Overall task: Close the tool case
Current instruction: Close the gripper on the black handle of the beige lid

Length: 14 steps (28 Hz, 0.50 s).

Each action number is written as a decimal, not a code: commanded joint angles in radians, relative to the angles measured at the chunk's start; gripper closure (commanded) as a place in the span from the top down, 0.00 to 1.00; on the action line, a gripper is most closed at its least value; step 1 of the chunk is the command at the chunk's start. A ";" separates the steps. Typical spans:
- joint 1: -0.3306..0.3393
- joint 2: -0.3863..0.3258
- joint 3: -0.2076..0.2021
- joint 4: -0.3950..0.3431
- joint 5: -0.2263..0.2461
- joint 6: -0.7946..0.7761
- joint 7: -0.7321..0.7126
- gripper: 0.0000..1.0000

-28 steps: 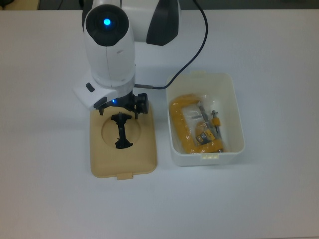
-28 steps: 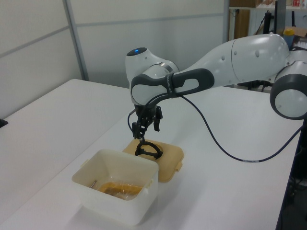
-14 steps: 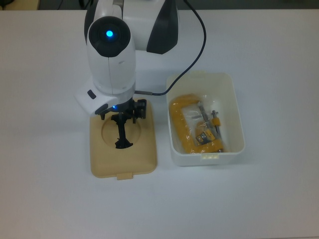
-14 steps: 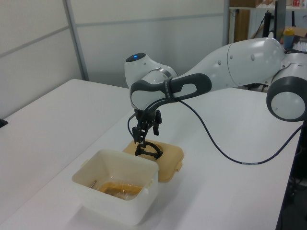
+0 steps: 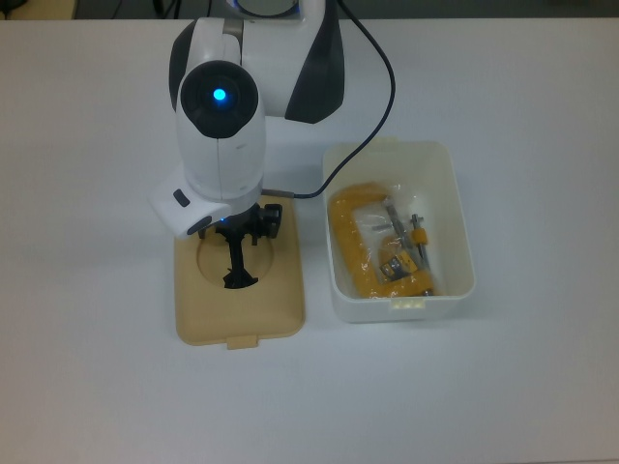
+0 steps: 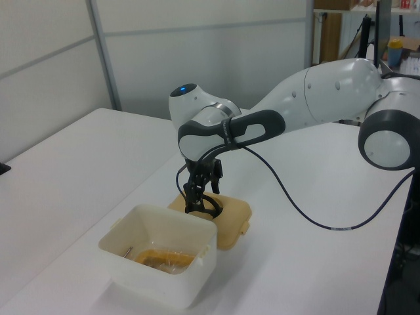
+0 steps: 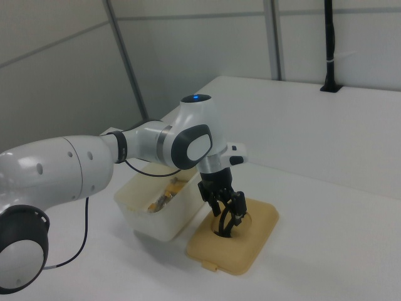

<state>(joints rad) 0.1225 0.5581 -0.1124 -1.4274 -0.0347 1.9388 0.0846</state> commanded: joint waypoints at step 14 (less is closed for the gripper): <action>0.005 -0.003 0.013 0.002 -0.024 0.023 0.038 0.00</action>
<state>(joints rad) 0.1226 0.5588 -0.1022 -1.4237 -0.0364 1.9391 0.0966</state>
